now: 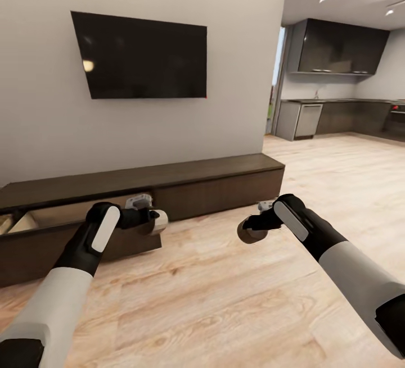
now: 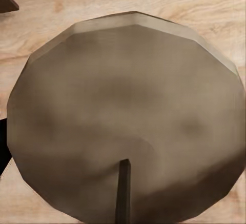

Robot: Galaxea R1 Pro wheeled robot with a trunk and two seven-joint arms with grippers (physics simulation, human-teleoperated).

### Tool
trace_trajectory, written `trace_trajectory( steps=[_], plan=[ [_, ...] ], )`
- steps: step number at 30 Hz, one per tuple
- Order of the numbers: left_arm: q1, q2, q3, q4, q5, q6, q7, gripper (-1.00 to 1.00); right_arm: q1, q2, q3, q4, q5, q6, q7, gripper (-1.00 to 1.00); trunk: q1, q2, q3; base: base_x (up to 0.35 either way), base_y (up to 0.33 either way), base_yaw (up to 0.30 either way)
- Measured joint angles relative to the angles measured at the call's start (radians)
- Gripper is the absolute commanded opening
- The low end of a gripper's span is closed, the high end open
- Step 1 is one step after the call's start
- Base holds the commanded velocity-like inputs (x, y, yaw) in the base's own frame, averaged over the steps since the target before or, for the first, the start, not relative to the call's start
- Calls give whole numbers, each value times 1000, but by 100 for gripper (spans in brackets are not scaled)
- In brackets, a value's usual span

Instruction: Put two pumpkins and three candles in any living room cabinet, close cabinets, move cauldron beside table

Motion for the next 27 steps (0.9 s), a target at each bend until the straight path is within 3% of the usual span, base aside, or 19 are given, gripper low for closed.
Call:
trace_trajectory(
  steps=[19, 27],
  plan=[
    [0, 0, 0, -1, 0, 0, 0, -100, 0, 0, 1, 0, -1, 0, -1, -100, 0, 0, 0, 308, -21, 289],
    [0, 0, 0, -1, 0, 0, 0, -100, 0, 0, 1, 0, -3, 0, -1, -100, 0, 0, 0, 298, 76, 283]
  ],
)
